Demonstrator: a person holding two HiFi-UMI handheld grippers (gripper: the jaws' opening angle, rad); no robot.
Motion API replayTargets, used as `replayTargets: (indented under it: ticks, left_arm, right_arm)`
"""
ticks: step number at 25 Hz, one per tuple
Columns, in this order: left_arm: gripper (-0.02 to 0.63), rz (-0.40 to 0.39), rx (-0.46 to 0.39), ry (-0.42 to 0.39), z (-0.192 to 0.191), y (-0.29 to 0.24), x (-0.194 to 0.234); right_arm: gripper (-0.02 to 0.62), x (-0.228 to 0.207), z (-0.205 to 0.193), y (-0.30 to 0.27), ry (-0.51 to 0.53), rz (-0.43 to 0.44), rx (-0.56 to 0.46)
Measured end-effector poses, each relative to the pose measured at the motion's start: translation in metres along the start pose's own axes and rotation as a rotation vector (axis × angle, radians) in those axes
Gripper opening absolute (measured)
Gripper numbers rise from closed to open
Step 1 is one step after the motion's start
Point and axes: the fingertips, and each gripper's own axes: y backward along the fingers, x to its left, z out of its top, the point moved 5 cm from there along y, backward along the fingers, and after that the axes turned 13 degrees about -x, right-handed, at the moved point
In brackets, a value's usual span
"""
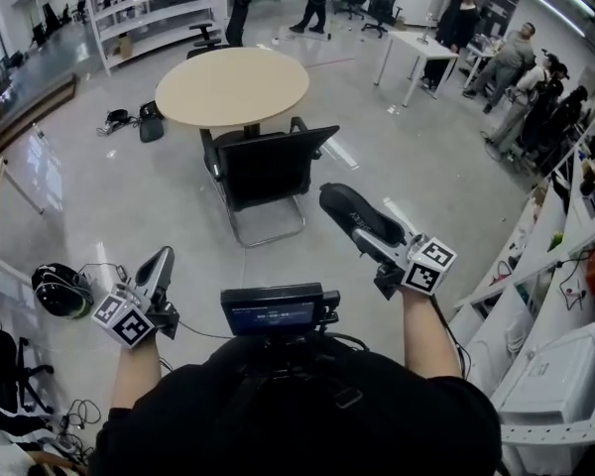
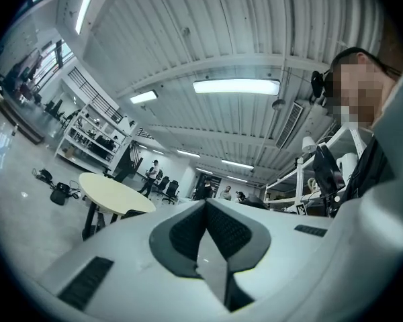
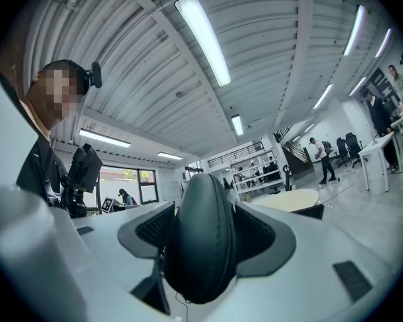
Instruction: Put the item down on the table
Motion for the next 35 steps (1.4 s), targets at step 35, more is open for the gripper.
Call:
replayTargets:
  ticks: [35]
  left_arm:
    - [-0.004, -0.553, 0.158, 0.192, -0.215, -0.544, -0.066]
  right_arm:
    - [0.276, -0.338, 0.182, 0.172, 0.222, -0.511, -0.127]
